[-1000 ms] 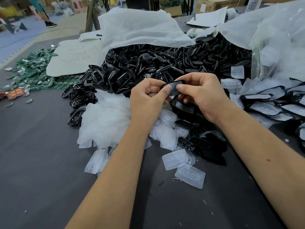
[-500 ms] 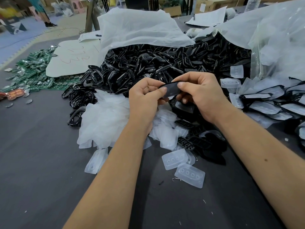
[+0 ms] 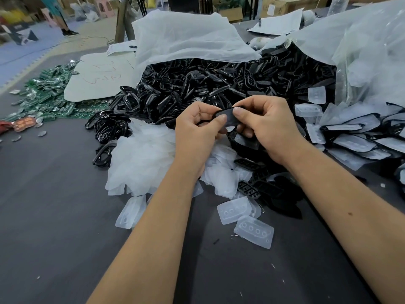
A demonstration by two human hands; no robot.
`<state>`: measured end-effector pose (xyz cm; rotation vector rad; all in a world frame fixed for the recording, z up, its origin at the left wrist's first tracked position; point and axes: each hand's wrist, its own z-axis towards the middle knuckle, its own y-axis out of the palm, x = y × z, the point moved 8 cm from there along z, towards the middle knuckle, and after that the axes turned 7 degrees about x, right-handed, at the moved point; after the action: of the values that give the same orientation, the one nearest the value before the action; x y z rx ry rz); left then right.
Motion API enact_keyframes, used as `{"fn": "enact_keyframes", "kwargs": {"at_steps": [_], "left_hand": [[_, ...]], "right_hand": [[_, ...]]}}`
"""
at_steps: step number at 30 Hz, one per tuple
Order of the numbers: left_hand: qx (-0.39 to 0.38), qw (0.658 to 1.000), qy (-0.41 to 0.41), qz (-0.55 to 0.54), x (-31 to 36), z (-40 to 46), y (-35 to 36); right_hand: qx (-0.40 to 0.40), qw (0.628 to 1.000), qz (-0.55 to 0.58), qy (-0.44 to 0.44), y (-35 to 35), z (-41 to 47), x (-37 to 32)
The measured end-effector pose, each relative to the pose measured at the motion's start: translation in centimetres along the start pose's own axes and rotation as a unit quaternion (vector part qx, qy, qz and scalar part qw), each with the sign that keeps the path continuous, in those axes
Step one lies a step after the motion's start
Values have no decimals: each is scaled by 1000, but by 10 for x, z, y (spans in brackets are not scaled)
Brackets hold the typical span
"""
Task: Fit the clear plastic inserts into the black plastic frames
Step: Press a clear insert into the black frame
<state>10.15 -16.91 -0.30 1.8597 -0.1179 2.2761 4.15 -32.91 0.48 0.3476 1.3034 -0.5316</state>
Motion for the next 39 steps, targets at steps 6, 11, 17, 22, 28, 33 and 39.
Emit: {"fn": "enact_keyframes", "kwargs": {"at_steps": [6, 11, 17, 22, 28, 33, 39], "left_hand": [[3, 1000, -2, 2, -4, 1, 0], [-1, 999, -36, -40, -5, 2, -2], [7, 988, -98, -118, -7, 2, -4], [-6, 974, -123, -188, -7, 2, 0], [-42, 983, -79, -160, -3, -2, 6], [-18, 984, -80, -155, -4, 0, 5], [-32, 985, -73, -150, -6, 1, 6]], "right_hand": [[-13, 1000, -11, -10, 0, 0, 0], [-63, 997, -42, -33, 4, -4, -4], [-100, 967, -164, -165, 9, -7, -26], [-15, 976, -159, -147, 1, -1, -23], [24, 998, 54, 20, -3, -1, -6], [-24, 999, 10, 32, 3, -2, -3], [-73, 997, 17, 31, 7, -3, -5]]}}
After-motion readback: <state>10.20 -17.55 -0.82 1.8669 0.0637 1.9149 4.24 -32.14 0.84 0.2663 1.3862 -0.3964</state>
